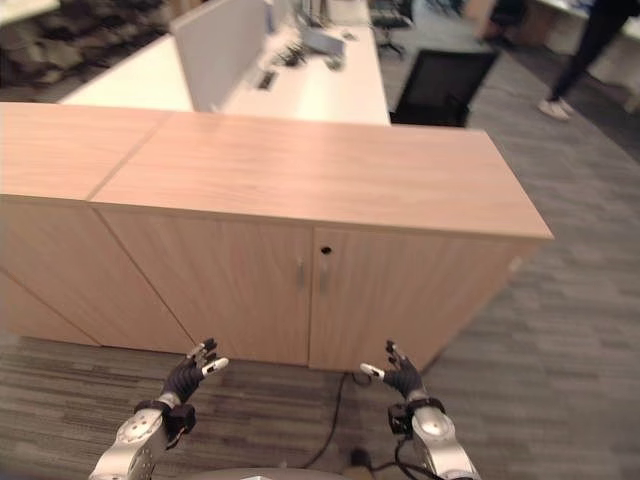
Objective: Put the empty folder in the office cabinet
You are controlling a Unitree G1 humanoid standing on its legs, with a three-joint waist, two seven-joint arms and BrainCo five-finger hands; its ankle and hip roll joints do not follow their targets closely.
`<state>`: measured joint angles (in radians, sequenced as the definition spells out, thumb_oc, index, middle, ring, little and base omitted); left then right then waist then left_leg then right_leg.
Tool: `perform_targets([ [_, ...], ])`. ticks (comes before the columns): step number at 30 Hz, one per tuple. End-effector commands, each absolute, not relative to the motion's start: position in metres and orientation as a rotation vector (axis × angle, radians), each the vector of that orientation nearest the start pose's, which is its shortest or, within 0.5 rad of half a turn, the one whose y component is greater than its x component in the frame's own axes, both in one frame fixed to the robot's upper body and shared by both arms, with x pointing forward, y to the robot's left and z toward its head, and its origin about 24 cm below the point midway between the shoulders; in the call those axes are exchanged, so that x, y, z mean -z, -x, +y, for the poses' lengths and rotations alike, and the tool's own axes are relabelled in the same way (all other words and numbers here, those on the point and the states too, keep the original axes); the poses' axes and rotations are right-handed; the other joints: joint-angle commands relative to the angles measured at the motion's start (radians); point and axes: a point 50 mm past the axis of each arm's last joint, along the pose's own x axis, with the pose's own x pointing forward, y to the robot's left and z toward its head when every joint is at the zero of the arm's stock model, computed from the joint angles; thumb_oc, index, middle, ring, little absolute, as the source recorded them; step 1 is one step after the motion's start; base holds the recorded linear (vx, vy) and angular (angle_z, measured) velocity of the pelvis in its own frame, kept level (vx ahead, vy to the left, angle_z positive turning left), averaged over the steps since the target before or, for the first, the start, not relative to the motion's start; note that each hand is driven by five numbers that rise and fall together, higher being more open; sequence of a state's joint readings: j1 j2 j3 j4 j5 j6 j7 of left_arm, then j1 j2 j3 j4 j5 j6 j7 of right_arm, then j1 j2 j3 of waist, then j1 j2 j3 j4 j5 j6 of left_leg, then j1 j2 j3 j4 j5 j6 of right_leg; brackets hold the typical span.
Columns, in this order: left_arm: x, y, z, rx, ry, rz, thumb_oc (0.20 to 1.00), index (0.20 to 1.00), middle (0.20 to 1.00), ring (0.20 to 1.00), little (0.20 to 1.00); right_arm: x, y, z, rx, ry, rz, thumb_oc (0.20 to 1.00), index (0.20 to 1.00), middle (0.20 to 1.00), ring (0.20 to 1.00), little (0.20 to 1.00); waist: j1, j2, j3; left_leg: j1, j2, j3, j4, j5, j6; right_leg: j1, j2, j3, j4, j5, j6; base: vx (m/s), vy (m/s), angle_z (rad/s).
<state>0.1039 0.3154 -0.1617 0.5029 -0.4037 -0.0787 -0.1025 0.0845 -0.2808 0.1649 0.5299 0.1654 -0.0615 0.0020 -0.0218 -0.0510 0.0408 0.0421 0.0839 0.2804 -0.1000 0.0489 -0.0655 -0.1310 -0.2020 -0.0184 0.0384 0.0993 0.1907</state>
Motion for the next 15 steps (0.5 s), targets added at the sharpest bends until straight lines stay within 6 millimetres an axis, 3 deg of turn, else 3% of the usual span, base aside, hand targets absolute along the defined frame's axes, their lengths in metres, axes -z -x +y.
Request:
perform_targets([
  [1,0.060,-0.207,0.209,0.066,0.035,0.433,1.000,1.000,1.000,1.000,1.000,0.066,-0.208,-0.202,-0.057,0.165,0.467,1.000,1.000,1.000,1.000,1.000,0.027,0.028,0.018,0.025,-0.012,-0.030,0.055,-0.104,0.025,0.082,0.027,-0.047,0.112,-0.122,0.036,0.02,-0.027,-0.29],
  [5,0.063,-0.204,0.207,0.056,0.055,0.441,1.000,1.000,1.000,1.000,1.000,0.073,-0.198,-0.205,-0.062,0.169,0.509,1.000,1.000,1.000,1.000,1.000,0.017,0.028,-0.007,0.052,-0.011,-0.025,0.045,-0.104,0.020,0.105,0.048,-0.029,0.082,-0.126,0.029,0.08,-0.041,0.04],
  [15,0.069,-0.200,0.200,0.064,0.068,0.468,1.000,1.000,1.000,1.000,1.000,0.079,-0.192,-0.214,-0.043,0.188,0.548,1.000,1.000,1.000,1.000,1.000,0.023,0.039,-0.028,0.084,0.012,-0.043,0.027,-0.092,-0.006,0.178,0.074,-0.086,0.005,-0.141,0.003,0.04,-0.049,0.04],
])
